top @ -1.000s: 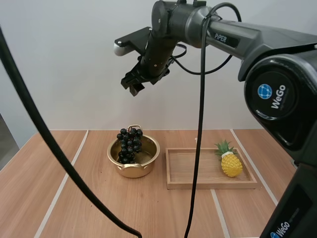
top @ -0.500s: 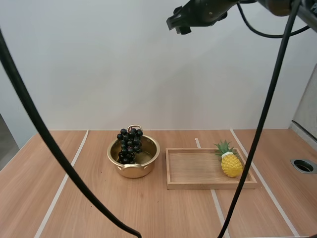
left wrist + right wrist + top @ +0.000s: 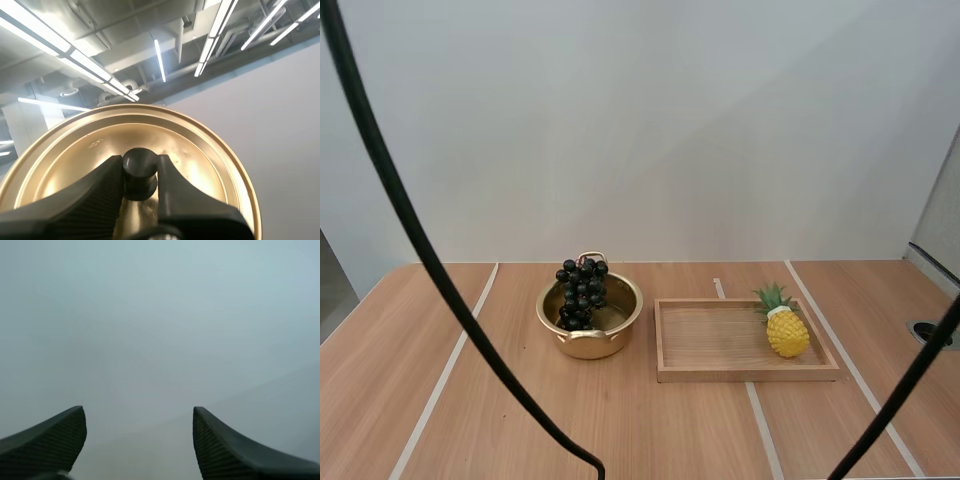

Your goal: Open the pot, put the grape inside, and close it

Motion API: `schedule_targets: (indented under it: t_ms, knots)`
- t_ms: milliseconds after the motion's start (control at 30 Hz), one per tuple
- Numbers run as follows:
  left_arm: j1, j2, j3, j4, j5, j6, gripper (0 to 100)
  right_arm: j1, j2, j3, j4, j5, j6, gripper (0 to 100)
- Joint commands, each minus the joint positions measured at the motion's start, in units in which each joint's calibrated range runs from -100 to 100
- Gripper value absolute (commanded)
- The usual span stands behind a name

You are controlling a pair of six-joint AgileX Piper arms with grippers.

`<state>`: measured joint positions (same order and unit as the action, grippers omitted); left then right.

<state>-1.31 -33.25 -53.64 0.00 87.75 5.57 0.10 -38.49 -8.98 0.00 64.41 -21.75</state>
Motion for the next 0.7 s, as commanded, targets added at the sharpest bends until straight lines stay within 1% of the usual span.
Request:
schedule_targets:
  t_ms: [0,100,400,533,667]
  knots:
    - [0.03,2.2,0.0,0.8,6.2,-0.9,0,-0.3,-3.5,-0.3,-2.5,-0.4,1.2,100]
    - [0.03,4.0,0.0,0.8,12.2,-1.9,0,-0.3,-6.1,-0.3,-3.3,0.8,1.7,100]
    - [0.03,10.2,1.8,0.0,12.2,-2.3,0,-0.3,-12.9,-0.3,-3.5,3.3,2.0,100]
    - [0.03,10.9,5.0,-4.7,12.2,-2.3,0,-0.3,-14.7,-0.3,-3.7,6.7,2.0,100]
    - [0.03,11.0,11.0,-9.7,12.2,-2.5,0,-0.3,-15.9,-0.3,-3.8,8.9,2.0,100]
